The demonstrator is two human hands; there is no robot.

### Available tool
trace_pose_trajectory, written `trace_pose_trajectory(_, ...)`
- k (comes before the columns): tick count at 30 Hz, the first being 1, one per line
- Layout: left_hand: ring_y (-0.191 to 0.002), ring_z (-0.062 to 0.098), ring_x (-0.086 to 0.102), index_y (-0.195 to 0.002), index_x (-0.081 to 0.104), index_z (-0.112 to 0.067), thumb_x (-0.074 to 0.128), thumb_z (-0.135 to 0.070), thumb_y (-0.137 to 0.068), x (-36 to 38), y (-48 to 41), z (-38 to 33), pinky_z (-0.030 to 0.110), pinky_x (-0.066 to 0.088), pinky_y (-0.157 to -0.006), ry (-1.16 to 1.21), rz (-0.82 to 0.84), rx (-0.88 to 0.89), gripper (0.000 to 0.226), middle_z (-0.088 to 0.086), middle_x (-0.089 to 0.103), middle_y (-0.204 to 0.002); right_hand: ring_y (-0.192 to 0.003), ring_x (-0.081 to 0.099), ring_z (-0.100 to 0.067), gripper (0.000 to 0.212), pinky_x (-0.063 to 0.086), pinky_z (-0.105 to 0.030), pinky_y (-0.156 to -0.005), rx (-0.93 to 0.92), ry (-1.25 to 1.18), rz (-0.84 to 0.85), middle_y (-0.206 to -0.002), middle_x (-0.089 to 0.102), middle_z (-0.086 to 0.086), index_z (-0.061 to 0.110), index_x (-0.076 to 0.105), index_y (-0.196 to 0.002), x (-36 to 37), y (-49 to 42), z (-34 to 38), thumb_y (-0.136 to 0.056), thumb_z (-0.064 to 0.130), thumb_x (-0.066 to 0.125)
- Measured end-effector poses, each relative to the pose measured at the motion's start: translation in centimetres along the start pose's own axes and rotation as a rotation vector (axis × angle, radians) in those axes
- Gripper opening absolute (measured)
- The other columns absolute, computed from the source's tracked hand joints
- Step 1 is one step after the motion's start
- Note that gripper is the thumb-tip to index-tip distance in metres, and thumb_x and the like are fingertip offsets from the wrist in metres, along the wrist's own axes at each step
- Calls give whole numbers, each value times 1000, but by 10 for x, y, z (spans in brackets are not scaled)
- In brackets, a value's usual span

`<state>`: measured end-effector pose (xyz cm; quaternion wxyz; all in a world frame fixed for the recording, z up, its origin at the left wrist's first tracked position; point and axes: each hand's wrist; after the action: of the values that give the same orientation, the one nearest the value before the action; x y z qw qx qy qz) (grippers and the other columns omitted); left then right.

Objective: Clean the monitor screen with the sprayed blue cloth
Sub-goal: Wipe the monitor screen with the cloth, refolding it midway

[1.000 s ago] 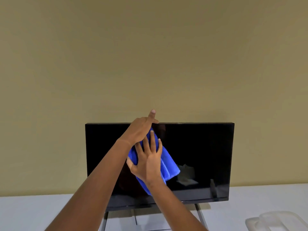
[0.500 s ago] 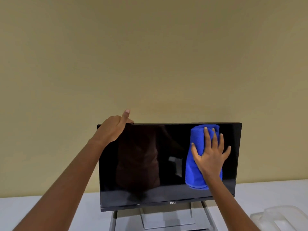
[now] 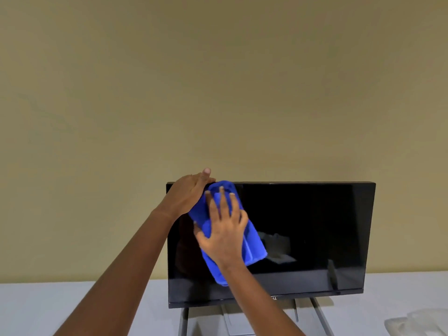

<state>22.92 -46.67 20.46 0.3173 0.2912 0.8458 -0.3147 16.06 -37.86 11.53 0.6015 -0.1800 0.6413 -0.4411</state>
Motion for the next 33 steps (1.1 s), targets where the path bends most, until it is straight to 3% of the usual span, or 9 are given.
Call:
trace_pose_trajectory(4, -117, 11, 47, -123, 58, -21, 13, -48, -95, -5, 6, 6, 19, 23, -94, 18, 74, 37, 60, 1, 58, -131, -119, 55, -25, 64, 51, -38, -82, -224, 80, 38, -123, 64, -1, 28, 61, -116, 4, 0, 9, -60, 57, 70)
trace_pose_trajectory(8, -95, 22, 56, -104, 62, -1, 13, -59, -91, -16, 20, 17, 35, 43, -90, -33, -65, 86, 77, 11, 66, -102, -129, 45, -23, 71, 48, -41, -87, -254, 179, 11, -140, 50, -1, 29, 49, -131, -7, -2, -35, -68, 59, 59)
trace_pose_trajectory(10, -103, 23, 58, -108, 62, -6, 16, -53, -95, -20, 31, 29, 31, 42, -87, -62, -179, 87, 67, 9, 65, -109, -132, 35, -24, 67, 46, -42, -89, -174, 201, -7, -143, 46, -3, 28, 45, -135, -14, -1, -62, -76, 59, 48)
trace_pose_trajectory(13, -106, 15, 55, -122, 58, -18, 17, -46, -94, -22, 47, 42, 28, 44, -85, -31, -264, 73, 57, -3, 55, -120, -131, 41, -33, 65, 45, -45, -88, 54, 186, -28, -142, 47, -8, 23, 48, -134, -25, 6, -97, -78, 56, 43)
trace_pose_trajectory(17, -105, 18, 56, -118, 56, -10, 23, -47, -91, -16, 49, 38, 30, 46, -84, 76, -326, 74, 57, 0, 51, -115, -135, 31, -42, 67, 40, -57, -97, 417, -22, -113, -146, 38, -17, 12, 39, -139, -31, 10, -121, -83, 50, 42)
trace_pose_trajectory(20, -102, 21, 56, -113, 59, -9, 28, -38, -95, -9, 48, 35, 31, 46, -83, 131, -374, 50, 47, 8, 52, -112, -138, 21, -45, 67, 30, -61, -106, 542, -148, -153, -149, 28, -24, 7, 32, -142, -24, 4, -109, -87, 39, 52)
trace_pose_trajectory(23, -97, 18, 55, -115, 61, -12, 25, -47, -92, -9, 48, 33, 24, 40, -79, 166, -388, 11, 56, 0, 48, -103, -138, 20, -46, 67, 26, -62, -107, 580, -191, -164, -149, 26, -26, 5, 31, -142, -15, -4, -74, -86, 36, 51)
trace_pose_trajectory(28, -88, 19, 54, -112, 64, -12, 24, -53, -86, -12, 48, 34, 19, 38, -71, 151, -403, 29, 63, -1, 47, -94, -138, 23, -42, 66, 26, -58, -107, 372, -130, -86, -148, 29, -23, 10, 34, -141, 2, -10, 2, -85, 45, 41)
trace_pose_trajectory(33, -86, 14, 54, -111, 65, -12, 26, -45, -89, -10, 45, 40, 9, 37, -70, 180, -425, 24, 56, -3, 47, -92, -139, 25, -35, 74, 21, -50, -112, -129, 36, 83, -148, 35, -13, 18, 29, -141, 24, 5, 54, -78, 51, 49)
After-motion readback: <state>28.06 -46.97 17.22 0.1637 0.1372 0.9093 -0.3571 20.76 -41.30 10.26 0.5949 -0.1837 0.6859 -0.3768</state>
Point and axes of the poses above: each hand's wrist, its own y-axis away from the middle knuckle, its own x-axis out of the palm, z = x × y
